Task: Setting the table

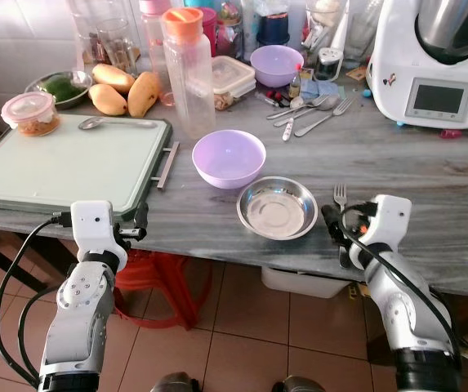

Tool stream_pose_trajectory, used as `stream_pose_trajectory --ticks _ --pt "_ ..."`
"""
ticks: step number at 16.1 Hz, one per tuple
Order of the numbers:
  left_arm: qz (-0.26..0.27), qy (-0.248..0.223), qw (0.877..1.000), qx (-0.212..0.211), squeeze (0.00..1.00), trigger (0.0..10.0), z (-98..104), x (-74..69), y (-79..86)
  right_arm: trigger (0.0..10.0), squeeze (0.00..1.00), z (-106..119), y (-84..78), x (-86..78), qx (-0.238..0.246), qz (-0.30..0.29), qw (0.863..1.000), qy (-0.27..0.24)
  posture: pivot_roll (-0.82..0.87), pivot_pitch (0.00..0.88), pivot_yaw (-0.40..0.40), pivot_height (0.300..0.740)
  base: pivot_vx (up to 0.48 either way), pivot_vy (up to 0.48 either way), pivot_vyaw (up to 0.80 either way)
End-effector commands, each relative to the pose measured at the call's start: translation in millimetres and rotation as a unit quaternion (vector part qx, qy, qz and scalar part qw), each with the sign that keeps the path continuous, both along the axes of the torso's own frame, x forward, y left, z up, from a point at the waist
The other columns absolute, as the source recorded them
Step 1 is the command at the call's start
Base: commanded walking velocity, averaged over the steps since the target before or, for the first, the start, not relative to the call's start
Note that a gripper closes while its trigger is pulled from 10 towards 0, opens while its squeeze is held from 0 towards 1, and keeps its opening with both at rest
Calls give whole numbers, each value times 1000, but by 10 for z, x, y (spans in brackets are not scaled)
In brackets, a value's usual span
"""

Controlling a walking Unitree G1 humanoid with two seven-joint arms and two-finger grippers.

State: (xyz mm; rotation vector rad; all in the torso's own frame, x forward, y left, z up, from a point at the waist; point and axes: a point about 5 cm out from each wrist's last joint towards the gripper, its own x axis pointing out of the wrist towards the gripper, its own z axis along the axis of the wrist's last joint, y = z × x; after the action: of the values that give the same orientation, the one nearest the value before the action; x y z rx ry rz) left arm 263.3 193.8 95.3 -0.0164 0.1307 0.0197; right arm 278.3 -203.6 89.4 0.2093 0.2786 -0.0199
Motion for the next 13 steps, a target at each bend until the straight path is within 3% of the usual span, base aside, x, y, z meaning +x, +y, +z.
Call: stream_pose_trajectory --ticks 1,7,9,13 --pt "-1 1 1000 4 0 10000 -4 17 -7 10000 1000 96 0 2 -11 -1 1000 -29 -3 2 69 740 0 0 0" --pt "-1 0 1000 2 0 10000 -7 16 -24 10000 1000 243 -97 -46 -60 -61 993 -85 -6 0 65 740 0 0 0" --pt "-2 0 1000 2 0 10000 -8 8 -27 10000 1000 160 -171 -89 -60 -92 992 -57 -4 1 61 740 0 0 0" --pt "-2 3 1000 2 0 10000 -15 -21 -11 10000 1000 17 -350 -263 -113 -148 982 -2 -3 8 62 740 0 0 0"
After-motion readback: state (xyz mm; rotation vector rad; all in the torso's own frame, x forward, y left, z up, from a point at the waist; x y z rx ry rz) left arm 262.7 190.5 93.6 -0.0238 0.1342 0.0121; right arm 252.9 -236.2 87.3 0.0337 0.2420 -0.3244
